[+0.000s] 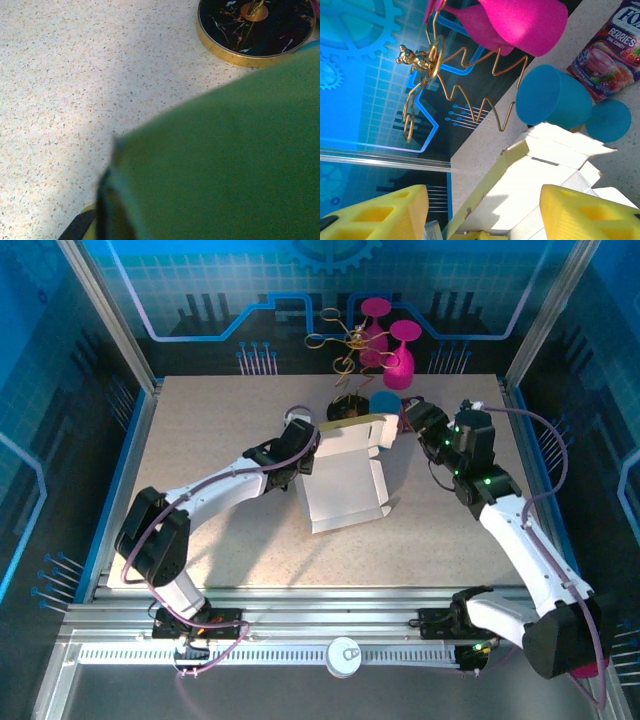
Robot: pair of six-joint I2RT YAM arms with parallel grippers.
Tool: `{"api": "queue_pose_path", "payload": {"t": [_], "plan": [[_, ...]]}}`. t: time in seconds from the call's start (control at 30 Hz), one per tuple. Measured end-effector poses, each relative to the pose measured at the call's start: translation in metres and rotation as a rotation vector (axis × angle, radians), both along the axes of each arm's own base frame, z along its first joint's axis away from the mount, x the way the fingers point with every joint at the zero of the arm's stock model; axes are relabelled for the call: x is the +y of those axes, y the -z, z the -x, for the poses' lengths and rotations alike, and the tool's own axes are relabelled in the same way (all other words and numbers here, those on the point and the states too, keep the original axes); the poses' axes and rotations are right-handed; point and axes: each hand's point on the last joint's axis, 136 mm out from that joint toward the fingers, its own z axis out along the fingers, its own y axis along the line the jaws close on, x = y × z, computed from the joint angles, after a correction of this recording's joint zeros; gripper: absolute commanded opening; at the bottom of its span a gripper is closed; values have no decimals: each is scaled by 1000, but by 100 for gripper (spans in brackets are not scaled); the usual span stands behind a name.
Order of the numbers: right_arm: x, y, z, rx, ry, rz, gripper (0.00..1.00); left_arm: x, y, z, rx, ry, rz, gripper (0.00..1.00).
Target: Fold the paper box
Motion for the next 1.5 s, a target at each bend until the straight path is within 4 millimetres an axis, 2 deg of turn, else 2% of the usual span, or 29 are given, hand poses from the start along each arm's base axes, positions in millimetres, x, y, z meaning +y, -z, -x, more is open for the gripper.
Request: {"api": "queue_pose_path", "payload": {"t": [0.27, 0.5, 0.7, 0.87, 1.1, 1.27, 1.3, 1.47, 1.5], "plan": [[20, -2, -29, 81, -89, 82, 53, -2, -23, 10, -14, 55, 26, 0], [40, 23, -46, 157, -169, 119, 52, -9, -37, 10, -28, 92, 41, 0], [51, 29, -47, 181, -216, 127, 51, -9, -36, 11, -20, 96, 39, 0], [57, 29, -44, 184, -238, 114, 47, -10, -38, 10, -22, 97, 42, 0], [66, 27, -41, 189, -254, 89, 31, -12, -44, 9, -29, 103, 53, 0], [69, 28, -40, 194, -243, 51, 2, -13, -47, 8, -25, 103, 50, 0], [69, 27, -40, 194, -237, 41, 0, -13, -46, 9, -20, 103, 47, 0], [68, 24, -42, 195, -216, 2, 0, -15, -44, 8, -12, 106, 52, 0], [69, 23, -42, 195, -213, -5, 12, -15, -45, 8, -13, 106, 52, 0]]}}
